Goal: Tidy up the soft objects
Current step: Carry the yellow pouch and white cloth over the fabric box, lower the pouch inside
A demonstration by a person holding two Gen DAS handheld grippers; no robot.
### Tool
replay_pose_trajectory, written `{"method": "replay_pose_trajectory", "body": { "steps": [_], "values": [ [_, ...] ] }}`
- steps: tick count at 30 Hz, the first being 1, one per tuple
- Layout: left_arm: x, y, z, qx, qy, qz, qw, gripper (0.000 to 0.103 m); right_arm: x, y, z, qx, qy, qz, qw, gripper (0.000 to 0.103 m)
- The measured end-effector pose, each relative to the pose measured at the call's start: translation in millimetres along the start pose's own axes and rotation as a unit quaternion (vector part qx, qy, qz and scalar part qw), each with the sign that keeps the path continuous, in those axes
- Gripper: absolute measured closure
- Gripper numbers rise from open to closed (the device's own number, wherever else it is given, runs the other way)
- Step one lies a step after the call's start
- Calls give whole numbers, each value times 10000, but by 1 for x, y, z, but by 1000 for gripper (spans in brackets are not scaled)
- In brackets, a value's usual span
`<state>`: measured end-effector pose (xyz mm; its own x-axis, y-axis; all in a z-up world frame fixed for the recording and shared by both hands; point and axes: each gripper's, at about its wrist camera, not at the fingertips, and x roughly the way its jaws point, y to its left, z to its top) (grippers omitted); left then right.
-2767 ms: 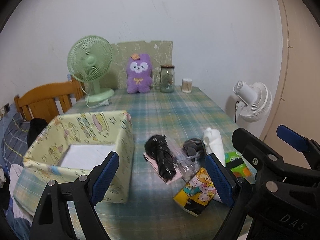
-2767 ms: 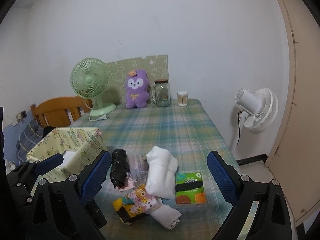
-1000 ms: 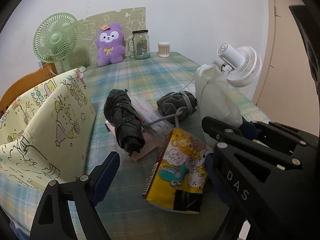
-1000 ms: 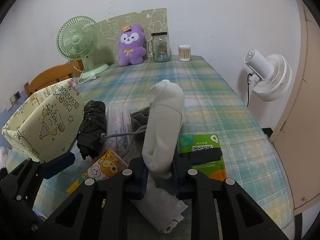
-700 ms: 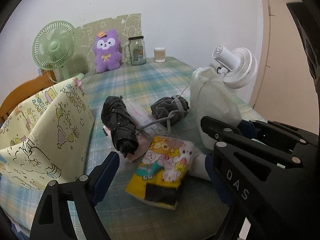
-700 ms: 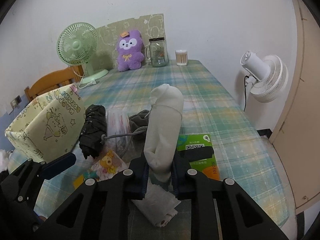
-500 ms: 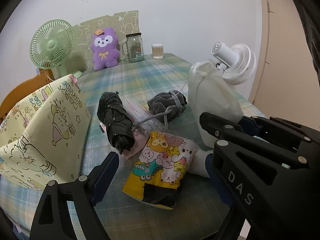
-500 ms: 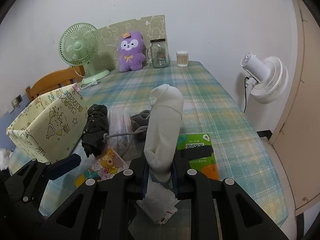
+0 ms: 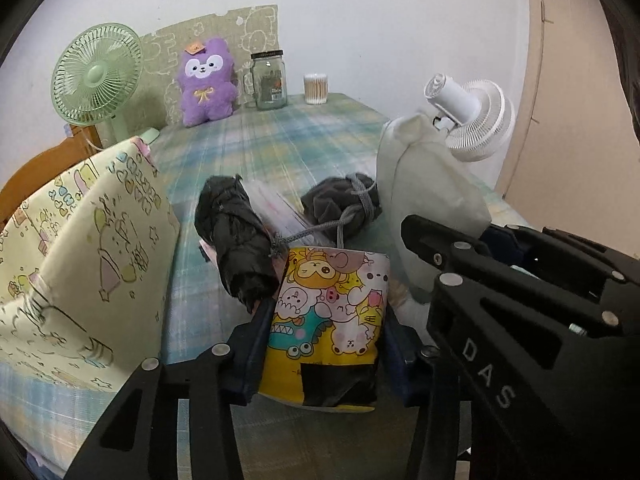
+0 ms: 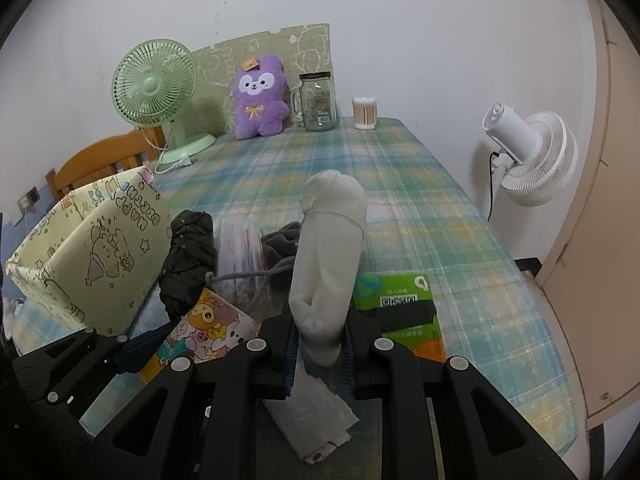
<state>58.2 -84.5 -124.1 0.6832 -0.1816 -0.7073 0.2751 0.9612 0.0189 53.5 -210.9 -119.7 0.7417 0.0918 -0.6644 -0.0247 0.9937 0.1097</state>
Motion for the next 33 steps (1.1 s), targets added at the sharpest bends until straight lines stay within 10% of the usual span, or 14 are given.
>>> {"method": "replay_pose_trajectory", "body": {
  "steps": [33],
  "values": [
    [-59,36,63,-143,-683,63,9975,53,-47,37,76,-271,-621,71,9977,85]
  ]
}}
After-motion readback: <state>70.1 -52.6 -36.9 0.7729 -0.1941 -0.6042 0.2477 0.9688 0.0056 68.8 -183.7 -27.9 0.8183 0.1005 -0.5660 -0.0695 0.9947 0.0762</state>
